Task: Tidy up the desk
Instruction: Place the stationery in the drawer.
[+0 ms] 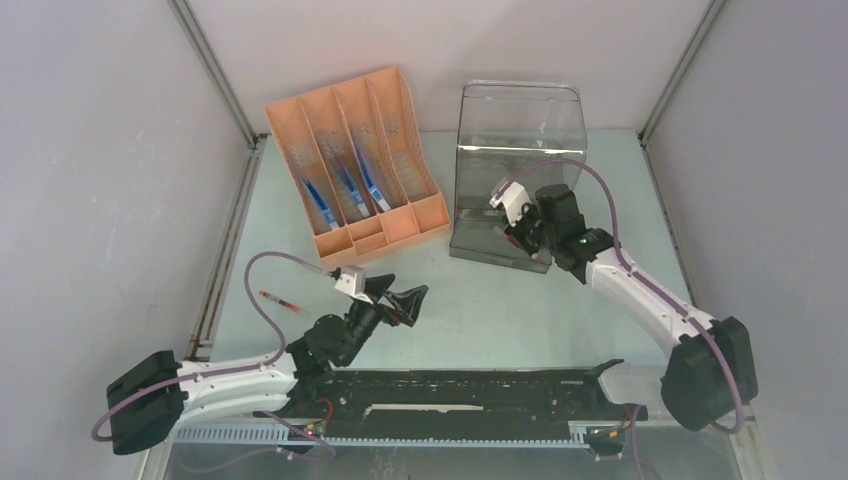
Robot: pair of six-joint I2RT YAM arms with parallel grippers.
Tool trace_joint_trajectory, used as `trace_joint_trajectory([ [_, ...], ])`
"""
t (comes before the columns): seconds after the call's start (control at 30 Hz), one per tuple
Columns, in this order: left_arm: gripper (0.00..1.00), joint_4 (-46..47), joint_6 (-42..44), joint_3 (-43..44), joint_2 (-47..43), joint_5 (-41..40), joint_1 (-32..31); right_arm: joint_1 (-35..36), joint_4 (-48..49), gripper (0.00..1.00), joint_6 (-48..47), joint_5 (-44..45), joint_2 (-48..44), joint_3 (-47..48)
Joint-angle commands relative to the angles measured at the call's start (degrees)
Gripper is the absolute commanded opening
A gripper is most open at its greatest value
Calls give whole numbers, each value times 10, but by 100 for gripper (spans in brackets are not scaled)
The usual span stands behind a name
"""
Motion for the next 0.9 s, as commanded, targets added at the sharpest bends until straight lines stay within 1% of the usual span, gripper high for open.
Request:
trace_joint_trajectory([
  [0.0, 100, -36, -4, -19, -41, -32, 14, 0, 42, 0, -29, 66, 22, -1],
  [0.3, 100, -84, -23, -47, -113, -59, 31, 3, 63, 1, -28, 125, 72, -1],
  [0.4, 100, -93, -28, -55, -123, -65, 35, 4, 68, 3, -29, 135, 87, 0],
  [0.47, 100, -97, -31, -65, -126, -66, 36, 3, 69, 7, -30, 138, 93, 0],
  [0.6, 100, -109, -35, -66, -131, -68, 38, 3, 67, 19, -33, 142, 103, 0],
  [0.67, 100, -119, -37, -64, -137, -70, 39, 2, 66, 28, -34, 142, 105, 0],
  [0.73, 100, -133, -40, -60, -144, -70, 42, 2, 64, 40, -35, 141, 106, 0],
  [0.8, 100, -150, -43, -58, -151, -71, 44, 2, 61, 46, -35, 138, 106, 0],
  [0.87, 100, -170, -50, -54, -158, -76, 47, 2, 58, 49, -35, 131, 103, 0],
])
